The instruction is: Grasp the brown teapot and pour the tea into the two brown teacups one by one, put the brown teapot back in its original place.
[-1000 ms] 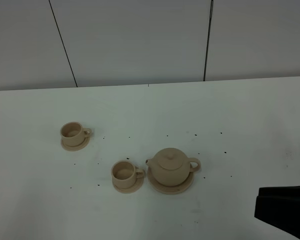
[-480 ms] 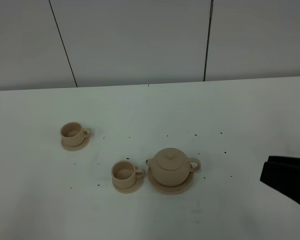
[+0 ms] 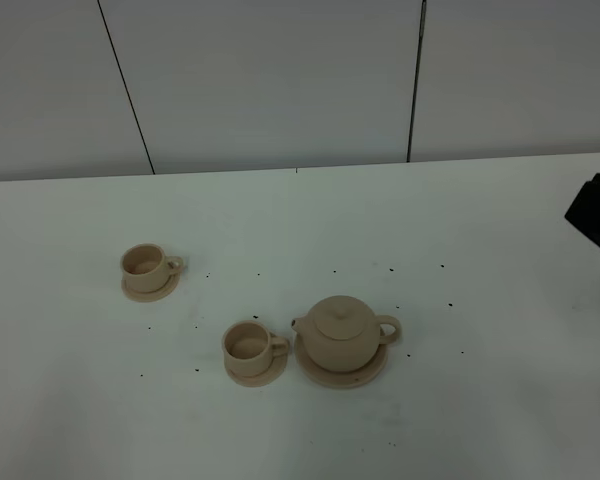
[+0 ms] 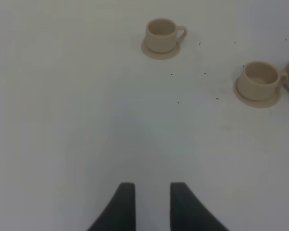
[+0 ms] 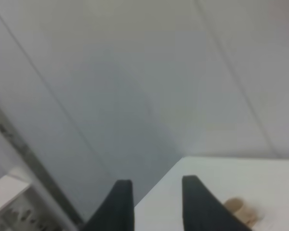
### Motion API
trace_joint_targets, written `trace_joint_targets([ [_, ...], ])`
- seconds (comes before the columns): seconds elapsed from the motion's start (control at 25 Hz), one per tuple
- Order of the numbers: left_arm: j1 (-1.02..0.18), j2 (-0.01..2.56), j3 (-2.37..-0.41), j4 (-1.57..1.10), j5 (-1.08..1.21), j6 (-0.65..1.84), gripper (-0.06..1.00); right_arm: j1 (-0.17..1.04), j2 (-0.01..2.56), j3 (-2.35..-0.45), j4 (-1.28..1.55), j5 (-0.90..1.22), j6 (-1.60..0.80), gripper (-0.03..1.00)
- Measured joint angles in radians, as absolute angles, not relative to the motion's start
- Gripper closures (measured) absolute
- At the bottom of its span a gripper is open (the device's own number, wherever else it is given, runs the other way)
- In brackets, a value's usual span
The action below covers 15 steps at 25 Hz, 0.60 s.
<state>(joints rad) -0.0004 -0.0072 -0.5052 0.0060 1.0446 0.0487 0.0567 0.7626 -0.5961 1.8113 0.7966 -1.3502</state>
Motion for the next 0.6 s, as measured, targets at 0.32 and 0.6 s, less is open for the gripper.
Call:
trace_joint_targets([
  [0.32,0.0,-0.007,-0.505,0.006,1.045,0.049,0.7,0.057,0.993,-0.754,1.759,0.791,-1.362,0.72],
  [0.6,0.0,-0.007,-0.505,0.006,1.045,0.049,0.7,0.057,1.225,-0.873,1.608,0.787,-1.449,0.72],
])
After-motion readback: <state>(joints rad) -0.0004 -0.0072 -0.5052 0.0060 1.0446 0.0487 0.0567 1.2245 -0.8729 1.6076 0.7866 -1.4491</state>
